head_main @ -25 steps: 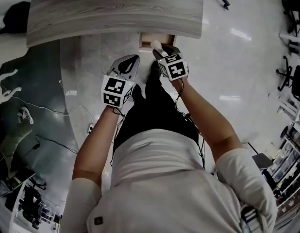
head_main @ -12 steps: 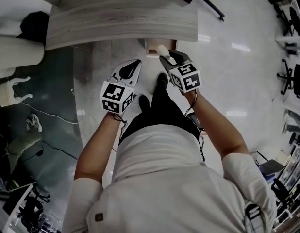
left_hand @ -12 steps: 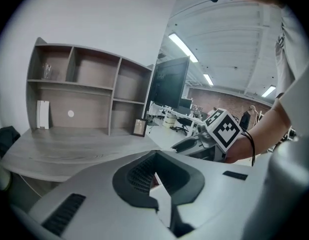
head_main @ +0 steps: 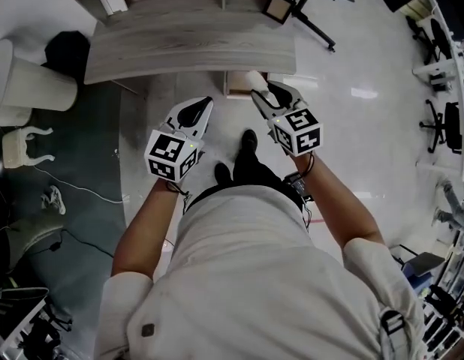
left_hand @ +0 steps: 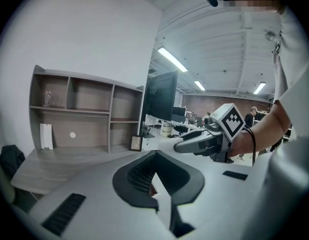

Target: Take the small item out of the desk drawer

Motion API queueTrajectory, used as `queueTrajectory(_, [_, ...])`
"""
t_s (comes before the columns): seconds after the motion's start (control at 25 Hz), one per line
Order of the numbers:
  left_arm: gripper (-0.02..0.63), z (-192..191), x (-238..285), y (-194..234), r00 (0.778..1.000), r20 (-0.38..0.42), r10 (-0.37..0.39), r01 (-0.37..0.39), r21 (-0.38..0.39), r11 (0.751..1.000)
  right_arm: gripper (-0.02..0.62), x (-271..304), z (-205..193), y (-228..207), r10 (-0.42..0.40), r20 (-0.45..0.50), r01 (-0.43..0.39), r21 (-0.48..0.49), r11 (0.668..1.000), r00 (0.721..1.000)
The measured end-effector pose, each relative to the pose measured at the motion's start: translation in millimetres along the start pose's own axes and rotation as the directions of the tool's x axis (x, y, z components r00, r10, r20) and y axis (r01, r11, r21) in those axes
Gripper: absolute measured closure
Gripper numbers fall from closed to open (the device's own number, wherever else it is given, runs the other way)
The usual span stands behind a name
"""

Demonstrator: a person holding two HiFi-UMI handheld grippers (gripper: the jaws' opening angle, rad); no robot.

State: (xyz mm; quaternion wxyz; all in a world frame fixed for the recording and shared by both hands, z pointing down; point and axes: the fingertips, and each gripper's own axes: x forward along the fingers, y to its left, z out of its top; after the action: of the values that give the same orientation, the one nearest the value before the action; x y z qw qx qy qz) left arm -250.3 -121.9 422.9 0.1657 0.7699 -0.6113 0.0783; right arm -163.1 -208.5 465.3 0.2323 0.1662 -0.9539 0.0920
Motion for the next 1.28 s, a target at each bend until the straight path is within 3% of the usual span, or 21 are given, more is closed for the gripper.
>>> queueTrajectory(0.44, [0.591,44.4,-71.1,-16.7,0.995,0.103,0.007,-0.014,0.066,0.998,0.432,-69.3,55.0,62.9,-0.008,0.156,0.023,-0.093,0.995,0.988])
queueTrajectory(0.64, [0.591,58.1,-97.6,-22.8,0.988,0.153,0.019,-0.029,0.061,0.998,0.431,-86.3,63.0,81.5,-0.013,0.198,0.034,-0.102,0.994,0.98])
queueTrajectory(1.28, [0.591,72.5,-95.1,-43.3,0.982,0.187,-0.021,0.014,0.041,0.999,0.431,-111.7,70.0,73.5,-0.023,0.234,0.044,-0.085,0.995,0.972])
